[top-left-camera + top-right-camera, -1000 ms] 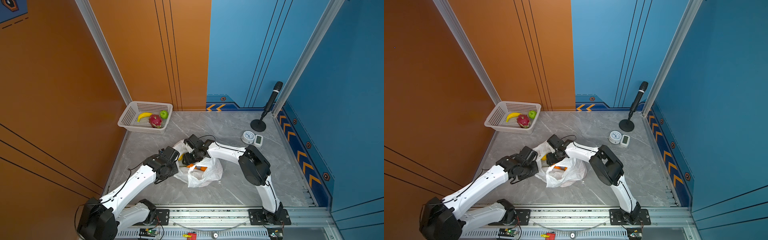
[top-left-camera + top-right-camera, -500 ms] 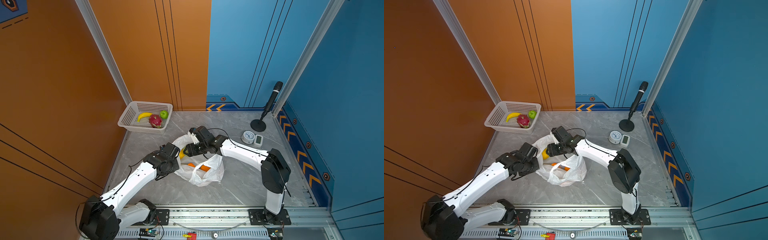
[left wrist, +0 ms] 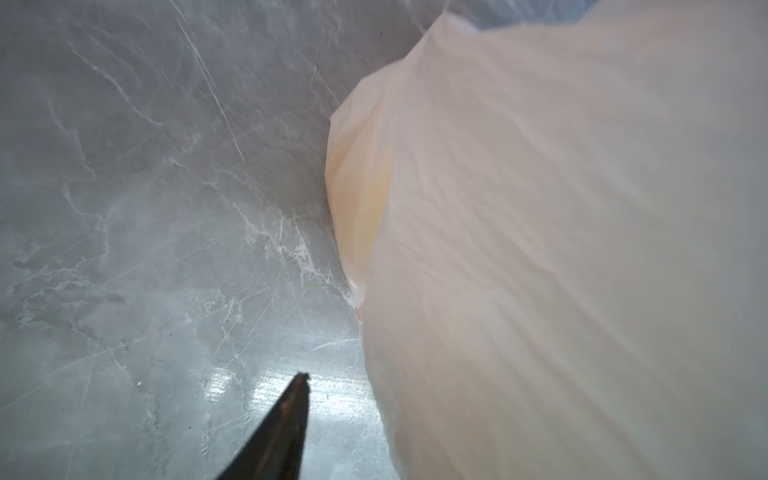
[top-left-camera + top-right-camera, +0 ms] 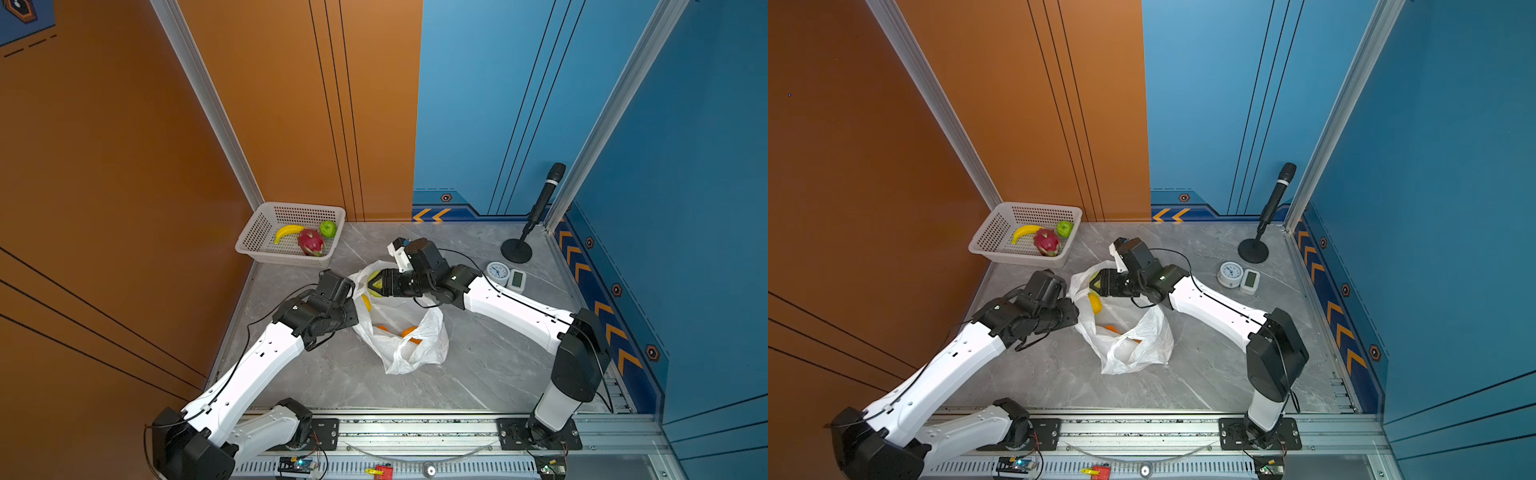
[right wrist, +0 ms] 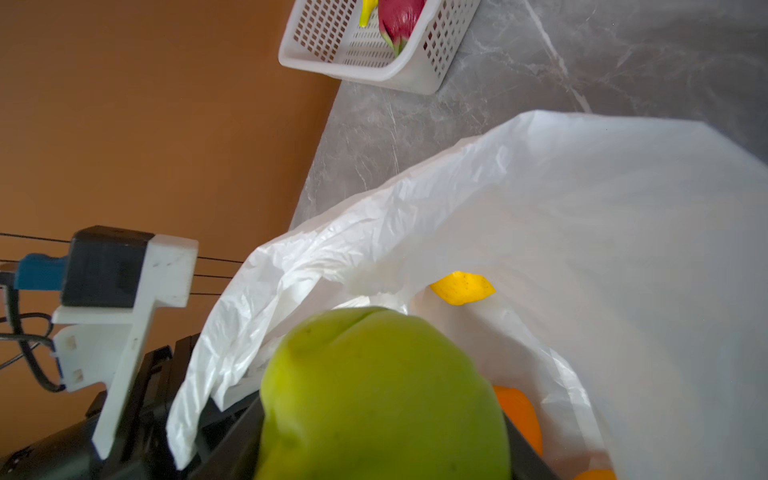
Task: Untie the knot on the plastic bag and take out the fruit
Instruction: 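Lift the green pear out with the right gripper toward the left gripper, then close the left gripper on the green pear while the right gripper releases it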
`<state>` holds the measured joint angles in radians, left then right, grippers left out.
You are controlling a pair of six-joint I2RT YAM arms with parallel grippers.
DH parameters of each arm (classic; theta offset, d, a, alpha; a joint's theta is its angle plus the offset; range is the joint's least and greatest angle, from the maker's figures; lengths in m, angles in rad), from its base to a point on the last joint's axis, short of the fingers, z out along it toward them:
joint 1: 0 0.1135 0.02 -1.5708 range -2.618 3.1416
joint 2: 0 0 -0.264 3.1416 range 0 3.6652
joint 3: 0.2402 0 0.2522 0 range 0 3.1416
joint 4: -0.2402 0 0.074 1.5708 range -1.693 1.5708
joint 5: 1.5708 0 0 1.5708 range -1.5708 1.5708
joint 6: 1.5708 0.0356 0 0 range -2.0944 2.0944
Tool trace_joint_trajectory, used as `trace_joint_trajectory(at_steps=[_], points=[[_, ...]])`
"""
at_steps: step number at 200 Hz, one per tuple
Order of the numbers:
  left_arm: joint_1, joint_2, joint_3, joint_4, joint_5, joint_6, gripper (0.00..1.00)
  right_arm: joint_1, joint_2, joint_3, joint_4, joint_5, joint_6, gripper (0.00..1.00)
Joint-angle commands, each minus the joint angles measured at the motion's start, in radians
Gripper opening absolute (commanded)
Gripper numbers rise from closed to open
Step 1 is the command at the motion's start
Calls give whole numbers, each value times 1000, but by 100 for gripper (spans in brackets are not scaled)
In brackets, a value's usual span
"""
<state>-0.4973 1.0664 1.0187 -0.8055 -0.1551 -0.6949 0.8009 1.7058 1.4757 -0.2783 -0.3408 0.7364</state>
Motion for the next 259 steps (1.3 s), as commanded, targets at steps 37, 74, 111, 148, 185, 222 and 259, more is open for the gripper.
trace_joint_trajectory(at_steps=[37, 74, 111, 148, 185, 222, 259], points=[[13, -172, 23, 267, 115, 460, 71, -92, -87, 53, 5, -113, 152, 50], [17, -147, 74, 342, 223, 667, 100, -146, -111, 115, -76, -173, 172, 49], [19, -108, 94, 479, 387, 871, 97, -157, -134, 162, -134, -234, 184, 49], [20, -60, 111, 586, 471, 1014, 97, -157, -169, 165, -166, -257, 187, 49], [20, 23, 167, 657, 588, 1089, 98, -153, -196, 161, -171, -279, 192, 49], [16, 86, 212, 679, 666, 1136, 98, -147, -201, 162, -153, -282, 205, 48], [6, 134, 252, 673, 713, 1155, 98, -143, -199, 162, -131, -290, 219, 48]])
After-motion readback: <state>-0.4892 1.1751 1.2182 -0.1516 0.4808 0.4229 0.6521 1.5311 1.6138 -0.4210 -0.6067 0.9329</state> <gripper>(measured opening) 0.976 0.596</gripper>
